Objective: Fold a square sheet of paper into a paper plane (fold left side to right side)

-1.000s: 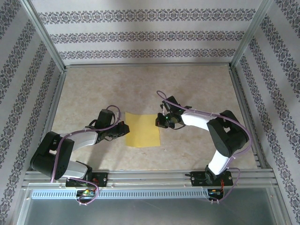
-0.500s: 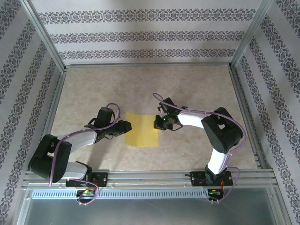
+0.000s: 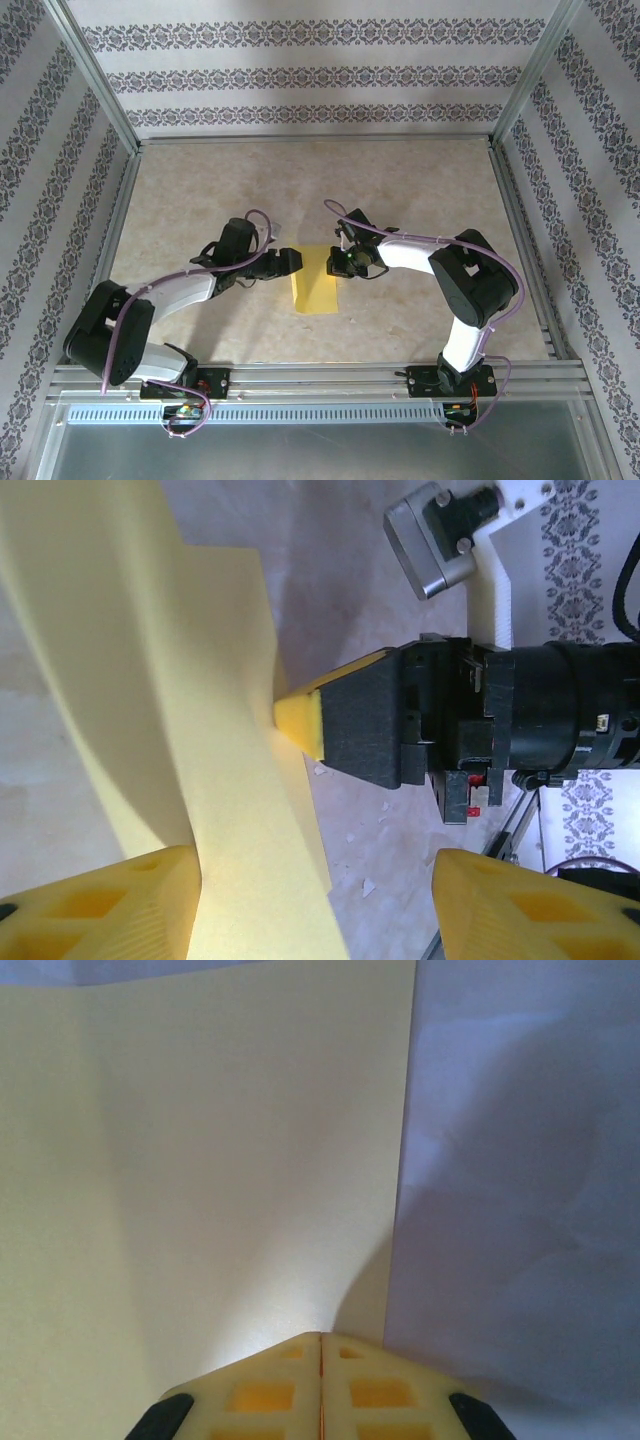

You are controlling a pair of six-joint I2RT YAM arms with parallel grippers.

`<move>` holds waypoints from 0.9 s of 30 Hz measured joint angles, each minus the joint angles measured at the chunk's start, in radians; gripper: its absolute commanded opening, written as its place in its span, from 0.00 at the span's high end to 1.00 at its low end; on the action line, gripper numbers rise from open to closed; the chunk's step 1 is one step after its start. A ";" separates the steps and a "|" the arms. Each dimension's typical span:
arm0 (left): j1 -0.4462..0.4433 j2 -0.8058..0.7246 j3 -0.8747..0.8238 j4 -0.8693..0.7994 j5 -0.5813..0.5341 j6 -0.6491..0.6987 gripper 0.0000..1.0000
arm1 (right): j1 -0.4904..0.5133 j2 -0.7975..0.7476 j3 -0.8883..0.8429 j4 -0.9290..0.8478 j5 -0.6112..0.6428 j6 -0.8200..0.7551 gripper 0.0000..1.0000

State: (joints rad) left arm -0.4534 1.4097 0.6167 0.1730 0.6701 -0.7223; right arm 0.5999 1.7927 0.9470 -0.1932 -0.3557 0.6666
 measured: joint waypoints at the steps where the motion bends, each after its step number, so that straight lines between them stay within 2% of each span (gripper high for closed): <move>1: -0.006 0.012 0.006 0.004 0.003 0.000 0.37 | 0.001 0.000 0.000 0.000 0.000 0.000 0.91; 4: -0.022 0.058 0.016 0.032 0.008 -0.003 0.39 | 0.001 0.000 0.000 0.000 0.000 0.000 0.91; 10: -0.043 0.135 0.028 0.071 0.010 -0.019 0.50 | 0.001 -0.001 -0.001 0.004 0.000 0.002 0.91; 13: -0.051 0.153 0.032 0.084 0.010 -0.023 0.61 | 0.000 -0.009 -0.007 0.008 0.000 0.008 0.93; 17: -0.060 0.175 0.046 0.091 0.010 -0.022 0.81 | 0.000 -0.033 -0.012 0.013 -0.001 0.014 0.94; 19: -0.062 0.184 0.048 0.095 0.006 -0.020 0.86 | 0.000 -0.055 -0.016 0.014 0.000 0.013 0.93; 23: -0.064 0.193 0.048 0.097 0.006 -0.018 0.94 | -0.019 -0.132 -0.045 0.020 0.000 0.014 0.78; 27: -0.064 0.198 0.050 0.097 0.003 -0.018 0.97 | -0.068 -0.216 -0.101 0.057 -0.025 0.015 0.55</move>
State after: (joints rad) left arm -0.5175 1.6073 0.6662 0.2703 0.6727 -0.7406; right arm 0.5323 1.5764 0.8463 -0.1360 -0.3805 0.6815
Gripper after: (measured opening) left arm 0.055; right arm 0.353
